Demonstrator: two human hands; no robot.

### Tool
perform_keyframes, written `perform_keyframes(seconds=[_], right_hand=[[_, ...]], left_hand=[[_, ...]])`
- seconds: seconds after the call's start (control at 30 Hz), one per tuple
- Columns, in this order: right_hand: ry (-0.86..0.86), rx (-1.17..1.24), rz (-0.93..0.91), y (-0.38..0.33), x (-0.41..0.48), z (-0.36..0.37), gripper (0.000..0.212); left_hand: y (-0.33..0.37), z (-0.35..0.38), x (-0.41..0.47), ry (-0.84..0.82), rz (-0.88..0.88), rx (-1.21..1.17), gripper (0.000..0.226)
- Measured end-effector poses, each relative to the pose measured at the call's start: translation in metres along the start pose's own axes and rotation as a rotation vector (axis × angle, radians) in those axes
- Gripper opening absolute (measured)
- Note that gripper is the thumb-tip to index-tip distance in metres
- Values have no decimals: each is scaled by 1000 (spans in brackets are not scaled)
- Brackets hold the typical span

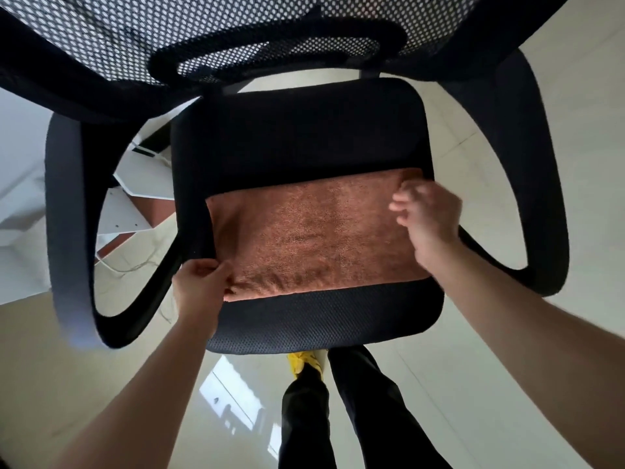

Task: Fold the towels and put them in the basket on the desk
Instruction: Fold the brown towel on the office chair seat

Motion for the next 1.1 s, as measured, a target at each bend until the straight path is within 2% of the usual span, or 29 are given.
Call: perform_keyframes(seconds=[0.07, 0.1, 0.17, 0.23, 0.3, 0.37, 0.43, 0.57, 0.63, 0.7, 0.77, 0.83, 0.87, 0.93, 0.97, 1.03, 1.1], right_hand=[[-161, -43, -21, 17, -30, 14, 6], [-180, -43, -6, 29, -42, 16, 3], [-18, -56, 15, 53, -53, 2, 13], [179, -243, 35, 72, -53, -27, 32], [176, -451, 103, 90, -54, -49, 40], [49, -488, 149, 104, -53, -54, 33], [0, -511, 132, 106, -50, -58, 25], [45, -536, 92, 100, -43, -68, 17], [71, -555, 92, 98, -48, -68, 20], [113, -590, 47, 90, -60, -67, 23], [136, -552, -105, 72, -75, -57, 20], [24, -385, -241, 55, -86, -29, 15], [-88, -277, -220, 51, -88, -11, 13], [-332, -96, 17, 54, -85, 20, 4], [-376, -38, 145, 59, -78, 24, 9], [-290, 26, 265, 68, -56, 9, 9], [-116, -87, 180, 72, -36, -23, 12]], left_hand=[[-17, -4, -6, 7, -28, 37, 27], [-24, -3, -11, -7, -40, 45, 27], [-35, -3, -18, -27, -33, 47, 23], [-42, -3, -21, -39, 1, 65, 22], [-47, -1, -23, -84, 17, 95, 21], [-51, -1, -22, -135, 7, 104, 16], [-51, -5, -18, -159, -4, 106, 12], [-49, -16, -7, -217, -31, 191, 6], [-45, -17, -5, -199, -36, 248, 13], [-35, -20, -7, -55, 97, 393, 23], [-13, -21, -19, 105, 367, 529, 21], [10, -8, -35, 49, 571, 510, 14], [18, 3, -39, -51, 586, 484, 12], [22, 24, -33, -266, 406, 368, 21], [19, 29, -26, -319, 265, 274, 26], [11, 20, -8, -243, 85, 139, 29], [10, -3, 3, -38, 165, 270, 26]])
Point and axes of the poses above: each hand's wrist, its own x-axis towards the middle knuckle, its own z-axis out of the palm, y = z × x, the point moved 5 cm from there along x, towards the middle knuckle, and after that the axes turned 6 degrees about -z, right-handed, at the moved point
